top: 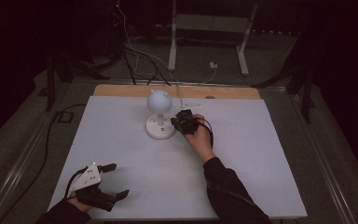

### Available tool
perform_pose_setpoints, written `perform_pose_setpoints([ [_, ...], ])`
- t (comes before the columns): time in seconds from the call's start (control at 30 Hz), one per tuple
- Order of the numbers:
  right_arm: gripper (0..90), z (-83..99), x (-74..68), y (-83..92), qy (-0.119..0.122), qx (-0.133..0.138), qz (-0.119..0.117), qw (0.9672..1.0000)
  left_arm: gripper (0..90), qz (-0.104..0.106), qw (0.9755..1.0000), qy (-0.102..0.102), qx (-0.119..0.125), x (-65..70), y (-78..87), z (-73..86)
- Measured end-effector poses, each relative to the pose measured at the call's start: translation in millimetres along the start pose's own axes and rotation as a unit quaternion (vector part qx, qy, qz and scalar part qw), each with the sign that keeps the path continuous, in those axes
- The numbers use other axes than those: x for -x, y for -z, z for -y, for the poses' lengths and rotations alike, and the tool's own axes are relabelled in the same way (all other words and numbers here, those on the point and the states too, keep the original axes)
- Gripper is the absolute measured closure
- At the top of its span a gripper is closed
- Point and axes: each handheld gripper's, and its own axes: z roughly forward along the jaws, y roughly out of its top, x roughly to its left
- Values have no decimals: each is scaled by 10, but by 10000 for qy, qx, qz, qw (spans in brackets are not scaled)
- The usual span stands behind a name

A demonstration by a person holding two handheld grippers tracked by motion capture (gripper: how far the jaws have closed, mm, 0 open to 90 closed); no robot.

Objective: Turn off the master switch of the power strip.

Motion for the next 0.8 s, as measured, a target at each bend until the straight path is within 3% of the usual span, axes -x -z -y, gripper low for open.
perform_pose_setpoints([
  [0.8, 900, 59, -92, -153, 195, -163, 134, 9996, 3, 1, 10000, 3, 2, -1, 2, 2],
])
